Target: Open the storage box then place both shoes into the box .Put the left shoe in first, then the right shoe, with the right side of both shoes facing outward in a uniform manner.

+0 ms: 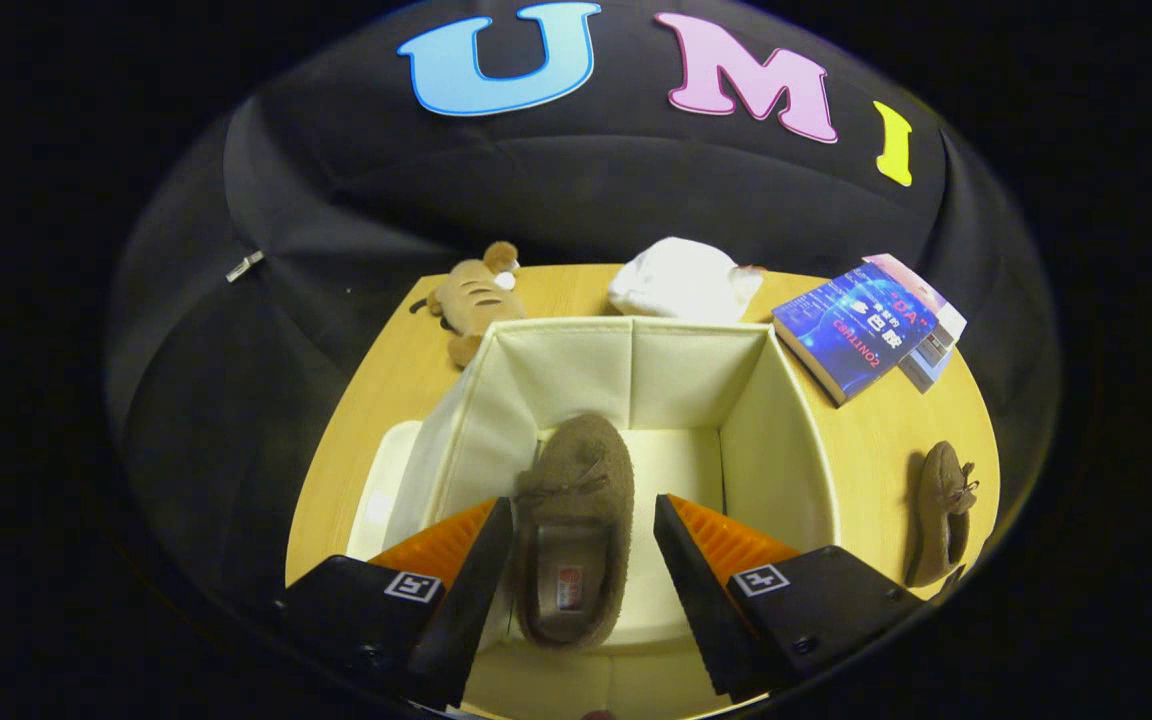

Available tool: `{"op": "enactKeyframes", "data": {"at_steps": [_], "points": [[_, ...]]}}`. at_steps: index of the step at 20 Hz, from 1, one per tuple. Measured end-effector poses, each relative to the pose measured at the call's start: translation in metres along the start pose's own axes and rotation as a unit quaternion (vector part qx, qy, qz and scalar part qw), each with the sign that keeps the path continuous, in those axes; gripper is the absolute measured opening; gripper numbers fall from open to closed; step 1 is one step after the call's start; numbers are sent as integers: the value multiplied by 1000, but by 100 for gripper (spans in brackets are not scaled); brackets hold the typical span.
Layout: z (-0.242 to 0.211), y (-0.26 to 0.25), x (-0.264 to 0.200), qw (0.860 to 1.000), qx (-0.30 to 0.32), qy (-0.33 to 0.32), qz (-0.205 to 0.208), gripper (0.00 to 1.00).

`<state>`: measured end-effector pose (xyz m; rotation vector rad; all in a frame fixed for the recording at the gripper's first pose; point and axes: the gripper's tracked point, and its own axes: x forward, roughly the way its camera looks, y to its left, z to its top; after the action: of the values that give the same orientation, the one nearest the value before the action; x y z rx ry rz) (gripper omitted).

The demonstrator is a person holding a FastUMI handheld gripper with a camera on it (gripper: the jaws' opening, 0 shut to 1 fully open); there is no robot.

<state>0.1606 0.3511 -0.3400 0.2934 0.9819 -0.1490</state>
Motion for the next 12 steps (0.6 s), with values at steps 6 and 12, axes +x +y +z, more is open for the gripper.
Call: {"op": "enactKeyframes", "data": {"at_steps": [6, 12], "points": [[35, -35, -58, 996, -23, -71, 39, 90], [53, -120, -111, 988, -61, -130, 52, 90]]}}
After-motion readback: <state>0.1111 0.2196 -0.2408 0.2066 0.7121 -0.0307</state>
